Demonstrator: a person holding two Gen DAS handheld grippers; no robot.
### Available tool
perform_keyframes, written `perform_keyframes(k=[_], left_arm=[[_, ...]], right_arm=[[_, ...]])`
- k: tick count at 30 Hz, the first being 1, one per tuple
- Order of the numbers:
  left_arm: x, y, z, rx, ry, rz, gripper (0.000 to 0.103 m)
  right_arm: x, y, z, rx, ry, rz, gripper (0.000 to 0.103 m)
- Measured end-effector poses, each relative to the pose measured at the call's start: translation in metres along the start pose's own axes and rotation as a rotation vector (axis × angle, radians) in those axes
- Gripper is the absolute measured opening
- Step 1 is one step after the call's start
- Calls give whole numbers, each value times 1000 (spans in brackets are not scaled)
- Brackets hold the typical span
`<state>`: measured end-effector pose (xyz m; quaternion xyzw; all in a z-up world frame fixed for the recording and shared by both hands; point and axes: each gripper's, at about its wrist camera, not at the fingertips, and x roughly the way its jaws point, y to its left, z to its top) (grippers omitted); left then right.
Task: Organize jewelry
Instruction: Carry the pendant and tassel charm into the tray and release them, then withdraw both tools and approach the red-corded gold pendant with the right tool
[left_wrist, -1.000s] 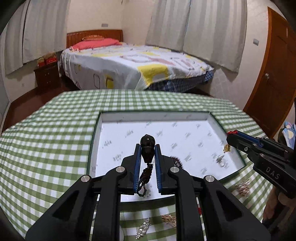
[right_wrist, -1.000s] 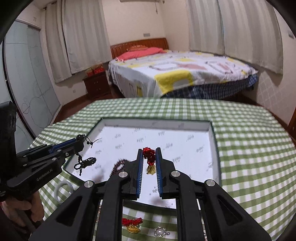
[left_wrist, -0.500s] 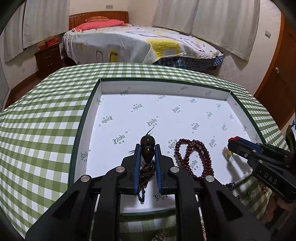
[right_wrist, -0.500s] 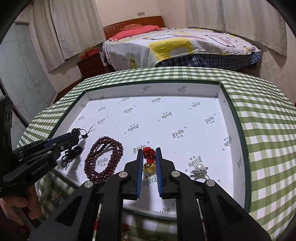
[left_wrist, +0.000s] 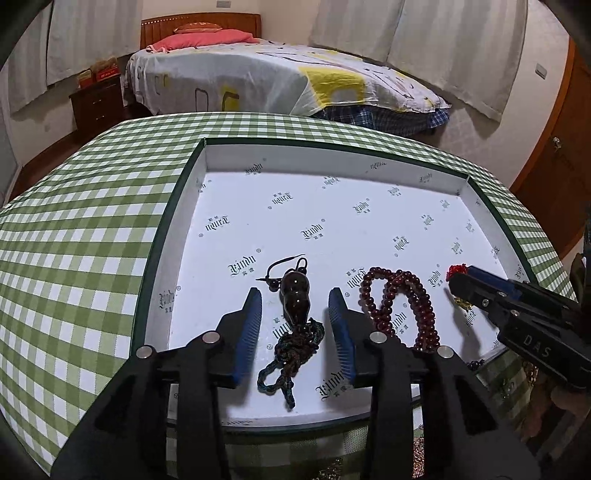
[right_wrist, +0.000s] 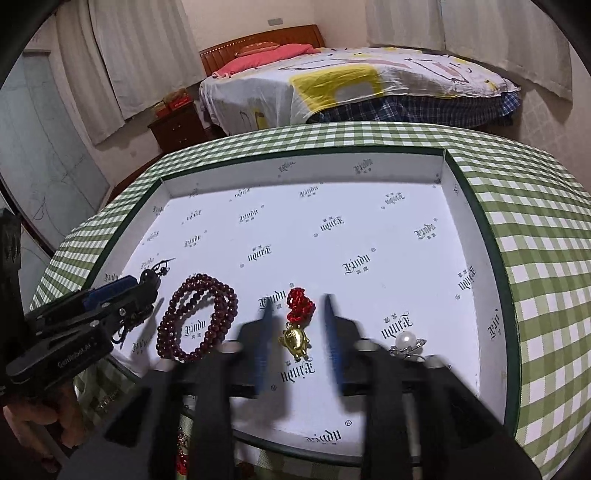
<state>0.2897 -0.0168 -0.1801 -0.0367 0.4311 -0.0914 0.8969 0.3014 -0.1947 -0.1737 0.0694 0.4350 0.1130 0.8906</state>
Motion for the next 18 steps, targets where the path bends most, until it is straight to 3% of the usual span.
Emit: perform_keyframes(k=[1,9,18], left_arm=[[0,0,0,0,0,-1,40],[-17,-3,1,7,-32,-5,54],[-68,-8,-16,26,-106,25,55]], right_arm=[[-1,0,0,-1,-6,-3,44],[-24,3,5,-4,-57,-7,44],[-67,14,-14,-25,-95,-17,44]])
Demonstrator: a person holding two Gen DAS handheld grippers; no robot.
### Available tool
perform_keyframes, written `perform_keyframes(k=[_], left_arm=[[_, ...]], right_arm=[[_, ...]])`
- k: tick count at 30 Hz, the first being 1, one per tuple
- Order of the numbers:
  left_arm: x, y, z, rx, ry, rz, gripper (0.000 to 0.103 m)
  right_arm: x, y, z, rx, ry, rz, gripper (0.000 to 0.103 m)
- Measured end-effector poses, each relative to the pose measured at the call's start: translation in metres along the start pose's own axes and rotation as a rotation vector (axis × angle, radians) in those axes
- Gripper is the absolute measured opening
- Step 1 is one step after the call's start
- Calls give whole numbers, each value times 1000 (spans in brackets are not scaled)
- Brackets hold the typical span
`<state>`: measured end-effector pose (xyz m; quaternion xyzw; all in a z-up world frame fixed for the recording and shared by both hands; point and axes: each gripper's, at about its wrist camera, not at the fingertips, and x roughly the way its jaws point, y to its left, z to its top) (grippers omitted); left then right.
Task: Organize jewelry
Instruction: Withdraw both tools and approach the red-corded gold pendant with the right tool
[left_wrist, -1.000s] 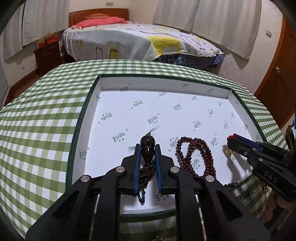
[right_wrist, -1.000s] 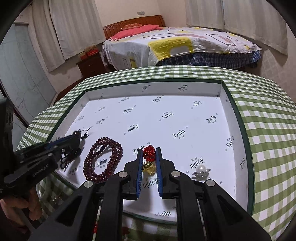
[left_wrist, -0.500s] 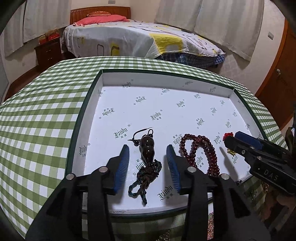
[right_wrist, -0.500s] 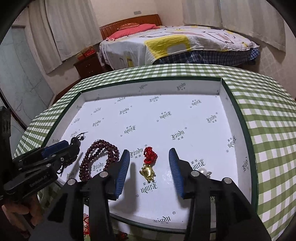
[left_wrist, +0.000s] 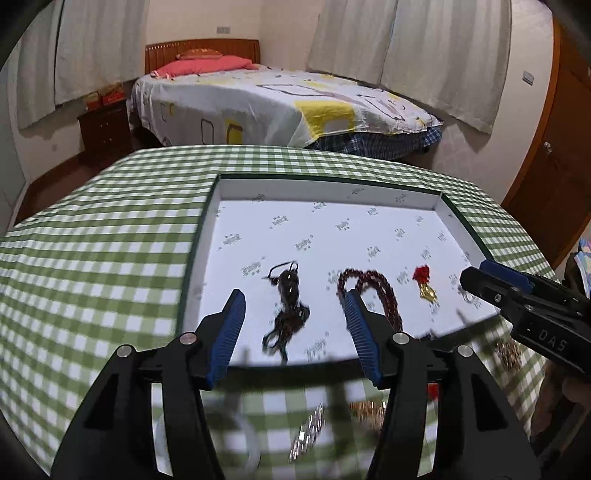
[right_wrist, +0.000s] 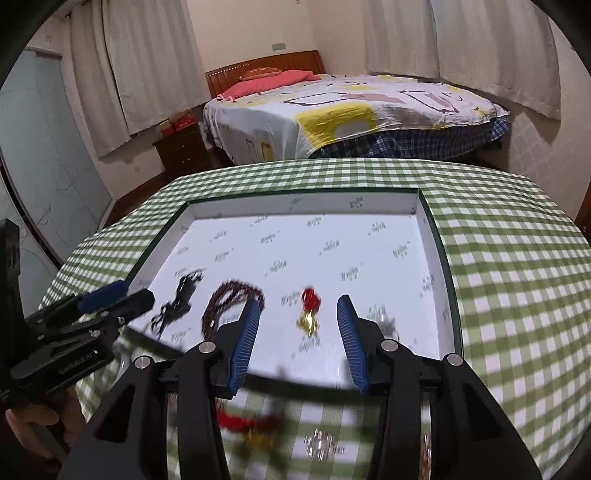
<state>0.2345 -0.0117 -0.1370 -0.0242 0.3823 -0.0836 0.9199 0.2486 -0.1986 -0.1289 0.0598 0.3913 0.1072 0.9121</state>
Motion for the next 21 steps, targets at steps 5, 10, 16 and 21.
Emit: perform_keyframes(k=[5,10,16,21], left_arm=[[-24,1,-22,8,9,17,55],[-38,4,-45,19,39,40,55],[-46,13,-74,-10,93,61,55],[-48,20,-82,-21,113,79,55]], right_arm=[[-18,7,-29,-21,30,-10,44],[-26,13,-56,-26,79,3,43],[-21,22,-75,-49,124,17,40],[-12,28,-74,-72,136,16,38]])
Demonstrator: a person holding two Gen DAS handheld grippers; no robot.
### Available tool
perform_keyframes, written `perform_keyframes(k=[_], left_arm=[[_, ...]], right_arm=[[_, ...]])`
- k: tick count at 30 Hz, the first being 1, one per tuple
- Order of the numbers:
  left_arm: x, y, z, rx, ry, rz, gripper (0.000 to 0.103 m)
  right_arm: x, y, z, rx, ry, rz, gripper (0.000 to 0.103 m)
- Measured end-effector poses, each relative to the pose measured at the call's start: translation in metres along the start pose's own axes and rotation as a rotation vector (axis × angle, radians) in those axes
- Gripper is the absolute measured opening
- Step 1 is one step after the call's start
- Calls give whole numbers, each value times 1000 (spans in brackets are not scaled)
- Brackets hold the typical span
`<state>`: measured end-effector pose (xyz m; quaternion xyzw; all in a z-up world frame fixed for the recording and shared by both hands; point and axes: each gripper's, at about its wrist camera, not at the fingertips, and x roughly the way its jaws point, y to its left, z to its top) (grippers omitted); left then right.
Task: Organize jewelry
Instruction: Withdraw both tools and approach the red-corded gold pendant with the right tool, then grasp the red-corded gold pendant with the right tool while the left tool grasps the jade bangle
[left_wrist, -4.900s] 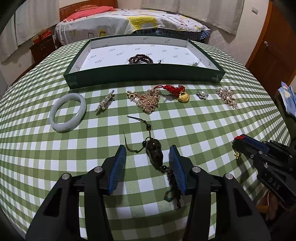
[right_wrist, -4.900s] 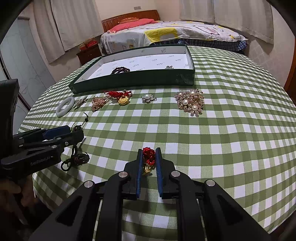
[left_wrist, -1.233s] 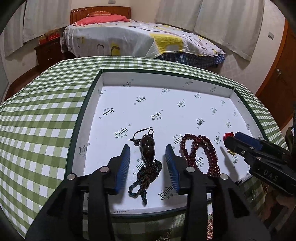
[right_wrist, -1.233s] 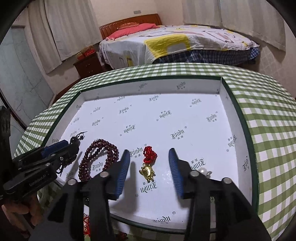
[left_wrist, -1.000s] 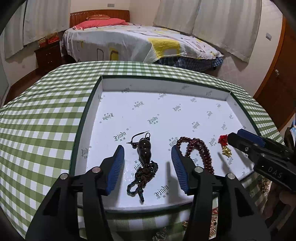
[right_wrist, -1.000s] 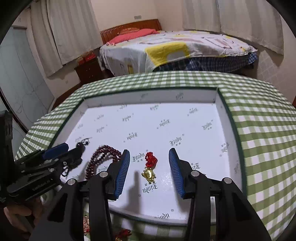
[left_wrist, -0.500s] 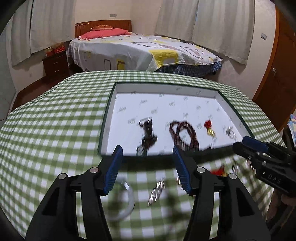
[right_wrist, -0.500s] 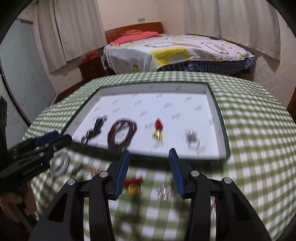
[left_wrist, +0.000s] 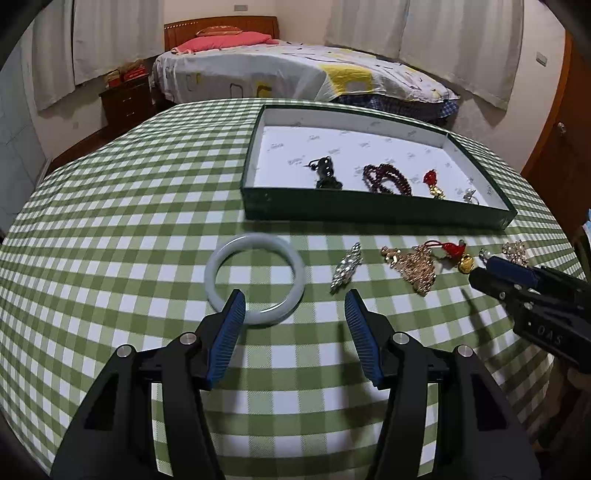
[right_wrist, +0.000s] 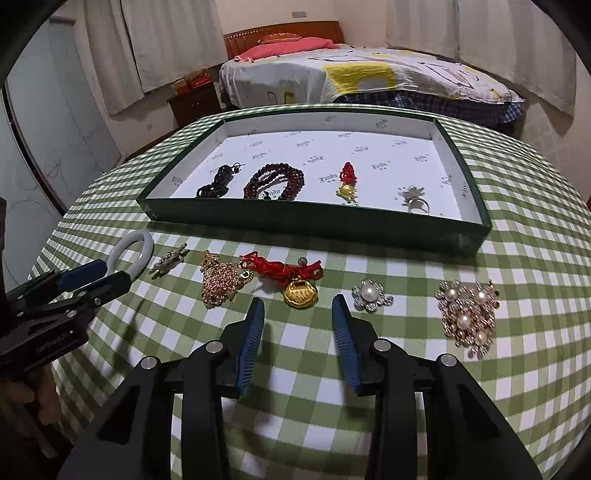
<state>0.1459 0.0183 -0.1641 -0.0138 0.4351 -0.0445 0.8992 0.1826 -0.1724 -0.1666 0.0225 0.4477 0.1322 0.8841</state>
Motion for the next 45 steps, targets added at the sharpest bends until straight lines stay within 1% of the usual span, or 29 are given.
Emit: perform_keyframes(k=[3,5,8,12,15,22,25,29,32,39,42,45], left_arm=[[1,4,1,-8,2,8,55],[2,6,1,-13,3,10,55],[4,8,0,-12,10,13,55],[5,7,1,-10,8,14,60],[8,5,3,-9,6,14,60],[9,5,5,-7,4,10,61],[11,6,7,-5,-3,21,68],[14,8,12,-8,-11,32,70],[19,11,15,0,-4,49,71],[34,15,15,9,27,56,72],[37,15,15,14,29,49,76],[38,15,17,17,29,38,75]], right_arm=[[5,3,2,-16,3,-13,37],[10,4,3,-29,11,-18,33],[13,6,5,-48,10,-30,31],[15,9,7,-70,11,-41,27],[16,12,7,-93,8,-52,23],[10,8,2,-80,8,-40,23],[6,6,0,-77,5,-36,23],[5,5,-3,-72,11,-25,23],[6,4,-4,-66,14,-17,23],[5,0,-3,-55,14,-3,23],[5,0,-3,-54,14,-3,23],[5,0,-4,-53,14,-3,23]])
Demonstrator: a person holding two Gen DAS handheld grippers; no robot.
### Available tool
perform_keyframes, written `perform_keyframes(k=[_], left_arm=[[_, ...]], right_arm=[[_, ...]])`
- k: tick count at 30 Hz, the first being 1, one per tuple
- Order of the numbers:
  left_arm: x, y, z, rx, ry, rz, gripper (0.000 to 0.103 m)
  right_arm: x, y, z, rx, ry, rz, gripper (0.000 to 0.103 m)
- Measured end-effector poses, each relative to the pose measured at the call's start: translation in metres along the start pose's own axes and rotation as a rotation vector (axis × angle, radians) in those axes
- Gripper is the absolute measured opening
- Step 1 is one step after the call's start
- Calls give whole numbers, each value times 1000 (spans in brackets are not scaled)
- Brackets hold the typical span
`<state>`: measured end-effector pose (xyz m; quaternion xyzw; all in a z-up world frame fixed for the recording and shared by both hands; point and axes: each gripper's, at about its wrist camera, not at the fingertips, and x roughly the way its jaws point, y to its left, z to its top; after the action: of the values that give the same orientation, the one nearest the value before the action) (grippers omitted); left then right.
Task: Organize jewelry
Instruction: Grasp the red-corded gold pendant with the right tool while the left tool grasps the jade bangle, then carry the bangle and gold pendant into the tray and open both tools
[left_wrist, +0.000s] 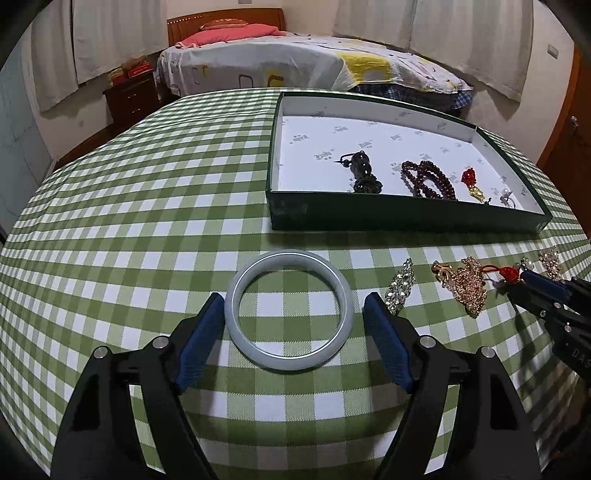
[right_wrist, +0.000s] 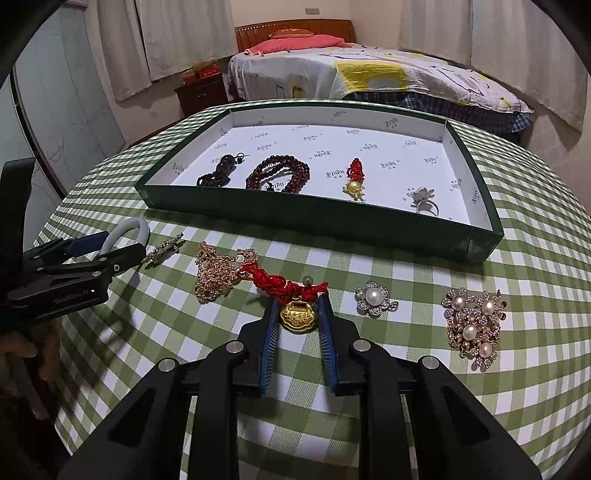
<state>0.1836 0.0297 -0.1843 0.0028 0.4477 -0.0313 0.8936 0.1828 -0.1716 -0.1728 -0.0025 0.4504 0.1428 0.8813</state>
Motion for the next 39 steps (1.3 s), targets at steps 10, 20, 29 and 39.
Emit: perform_keyframes(k=[10,20,29,39], left_arm=[[-1,1,-2,20,-4,5,69],[-4,-1,-3,34,-10,11,69],[-7,0,-6,32,-12,14,69],[-21,-1,-5,37,-36,6,69]], right_arm=[[-1,-1,1,3,-2,1,23],[-1,-3,2,6,-3,0,23],[-5,-4,1,14,-11,-2,23],[-16,-3,4,17,-39,-4,23]])
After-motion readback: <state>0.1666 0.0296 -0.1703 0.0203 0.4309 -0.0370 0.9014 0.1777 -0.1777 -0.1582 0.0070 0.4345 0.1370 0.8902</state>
